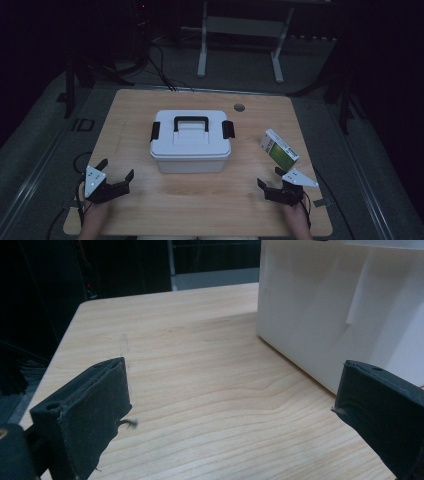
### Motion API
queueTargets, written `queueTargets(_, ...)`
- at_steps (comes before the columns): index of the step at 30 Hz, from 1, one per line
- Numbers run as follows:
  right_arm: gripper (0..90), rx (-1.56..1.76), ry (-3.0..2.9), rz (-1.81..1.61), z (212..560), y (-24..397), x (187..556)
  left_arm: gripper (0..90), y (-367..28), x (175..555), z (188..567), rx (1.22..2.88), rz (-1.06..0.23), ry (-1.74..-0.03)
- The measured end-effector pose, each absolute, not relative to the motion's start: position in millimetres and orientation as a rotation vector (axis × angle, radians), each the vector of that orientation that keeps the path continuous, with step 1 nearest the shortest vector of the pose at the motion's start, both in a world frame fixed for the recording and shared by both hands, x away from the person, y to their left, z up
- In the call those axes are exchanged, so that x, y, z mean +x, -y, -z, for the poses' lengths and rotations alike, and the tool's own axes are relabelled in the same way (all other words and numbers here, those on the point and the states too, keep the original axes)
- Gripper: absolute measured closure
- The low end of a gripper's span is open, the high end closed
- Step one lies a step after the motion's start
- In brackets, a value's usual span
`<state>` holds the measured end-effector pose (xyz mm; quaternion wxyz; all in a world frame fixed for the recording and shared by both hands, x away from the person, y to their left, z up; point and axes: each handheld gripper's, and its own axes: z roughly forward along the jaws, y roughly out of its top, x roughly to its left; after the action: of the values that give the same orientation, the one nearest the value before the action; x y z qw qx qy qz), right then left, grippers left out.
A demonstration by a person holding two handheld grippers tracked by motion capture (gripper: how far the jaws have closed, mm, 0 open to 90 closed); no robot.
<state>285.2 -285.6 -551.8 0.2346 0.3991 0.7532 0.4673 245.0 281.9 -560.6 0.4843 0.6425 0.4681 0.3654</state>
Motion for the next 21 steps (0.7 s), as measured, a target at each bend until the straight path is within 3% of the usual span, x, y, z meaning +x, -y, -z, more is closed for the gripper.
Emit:
queueTargets(13,13.8,1.093,-2.093,-1.277,551.2,283.2,288.0,1.2,-277.3,246.7,556.1,1.589,-0.9,-1.141)
queueTargets(21,13.7,1.043,-2.104,-1.265,535.1,274.0,297.2,1.2,-265.3,260.3,543.6,1.657,-0.662,-1.124)
